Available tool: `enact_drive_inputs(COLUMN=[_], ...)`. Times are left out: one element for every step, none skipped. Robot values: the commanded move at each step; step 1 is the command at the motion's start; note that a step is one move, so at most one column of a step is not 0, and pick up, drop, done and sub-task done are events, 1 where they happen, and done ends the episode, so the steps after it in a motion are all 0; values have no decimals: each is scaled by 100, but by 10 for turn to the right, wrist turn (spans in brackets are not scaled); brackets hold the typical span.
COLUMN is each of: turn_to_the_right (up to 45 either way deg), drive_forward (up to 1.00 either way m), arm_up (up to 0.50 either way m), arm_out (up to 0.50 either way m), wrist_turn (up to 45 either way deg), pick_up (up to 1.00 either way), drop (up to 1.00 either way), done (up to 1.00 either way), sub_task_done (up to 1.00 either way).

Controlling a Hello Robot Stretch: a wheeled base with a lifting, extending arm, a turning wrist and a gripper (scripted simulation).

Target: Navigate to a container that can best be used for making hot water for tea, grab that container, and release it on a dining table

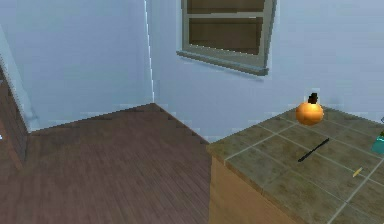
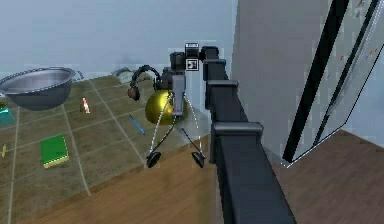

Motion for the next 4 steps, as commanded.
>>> enact_drive_inputs(turn_to_the_right=[0,0,0,0], drive_forward=[0,0,0,0], arm_up=[0,0,0,0], arm_out=[0,0,0,0], wrist_turn=[450,450,450,270], pick_up=[0,0,0,0], drop=[0,0,0,0], done=[0,0,0,0], sub_task_done=[0,0,0,0])
